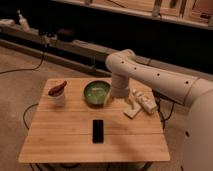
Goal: Move the arm in a circular motion
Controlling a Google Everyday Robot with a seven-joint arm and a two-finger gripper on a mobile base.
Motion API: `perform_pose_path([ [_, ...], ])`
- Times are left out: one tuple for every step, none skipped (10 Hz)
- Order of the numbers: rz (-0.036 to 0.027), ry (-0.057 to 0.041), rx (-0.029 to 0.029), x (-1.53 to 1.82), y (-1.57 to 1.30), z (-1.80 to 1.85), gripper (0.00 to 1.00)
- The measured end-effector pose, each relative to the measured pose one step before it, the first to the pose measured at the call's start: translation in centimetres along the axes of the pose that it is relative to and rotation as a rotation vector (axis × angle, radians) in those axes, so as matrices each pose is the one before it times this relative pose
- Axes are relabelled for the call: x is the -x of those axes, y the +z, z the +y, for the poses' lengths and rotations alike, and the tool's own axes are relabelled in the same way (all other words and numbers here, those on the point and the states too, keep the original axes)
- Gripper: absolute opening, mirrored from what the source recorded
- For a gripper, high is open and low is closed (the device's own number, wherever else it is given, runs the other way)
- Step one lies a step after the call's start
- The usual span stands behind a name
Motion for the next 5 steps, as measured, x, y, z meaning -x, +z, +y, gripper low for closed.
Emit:
perform_pose_path([
  [0.0405, 0.08231, 0.02001, -1.124, 0.16, 2.758, 0.8],
  [0.02982, 0.07301, 0.01025, -1.047, 0.189, 2.342, 0.8],
  [0.01987, 0.06547, 0.00027, -0.981, 0.206, 1.91, 0.8],
  [0.02936, 0.0925, -0.01131, -1.753, 0.183, 2.503, 0.8],
  [0.02365, 0.06188, -0.02537, -1.843, 0.232, 1.343, 0.8],
])
